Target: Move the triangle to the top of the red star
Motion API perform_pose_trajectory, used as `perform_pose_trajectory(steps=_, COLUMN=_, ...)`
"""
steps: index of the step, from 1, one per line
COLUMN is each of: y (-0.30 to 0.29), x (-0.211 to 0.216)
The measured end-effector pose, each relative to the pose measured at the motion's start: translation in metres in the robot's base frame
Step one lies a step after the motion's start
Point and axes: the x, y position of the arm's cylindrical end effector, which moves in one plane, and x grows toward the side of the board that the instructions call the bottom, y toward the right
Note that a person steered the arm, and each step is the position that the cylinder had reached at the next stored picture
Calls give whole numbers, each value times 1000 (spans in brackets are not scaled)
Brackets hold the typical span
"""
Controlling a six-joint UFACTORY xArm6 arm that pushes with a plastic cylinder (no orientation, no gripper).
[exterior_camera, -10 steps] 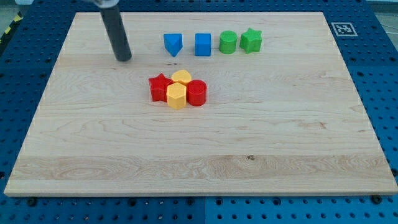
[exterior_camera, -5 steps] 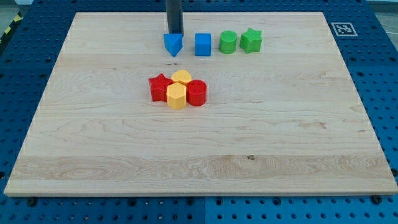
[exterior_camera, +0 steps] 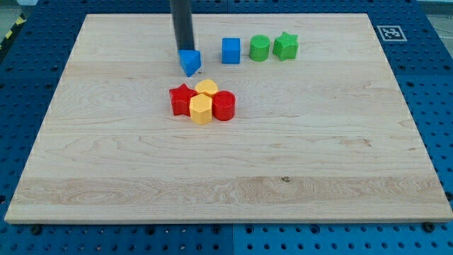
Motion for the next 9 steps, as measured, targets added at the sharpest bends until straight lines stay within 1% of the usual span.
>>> perform_pose_trajectory(steps=1, y=-22, x=0)
perform_pose_trajectory(steps=2, y=-14, x=-3)
perform_pose_trajectory(steps=3, y=21, x=-16)
perform_pose_trajectory(steps=4, y=31, x=-12)
perform_pose_trajectory(steps=6, y=-7, x=-6)
perform_pose_trajectory(steps=7, y=-2, x=5)
perform_pose_trajectory(steps=8, y=13, x=5)
perform_pose_trajectory(steps=9, y=13, x=5)
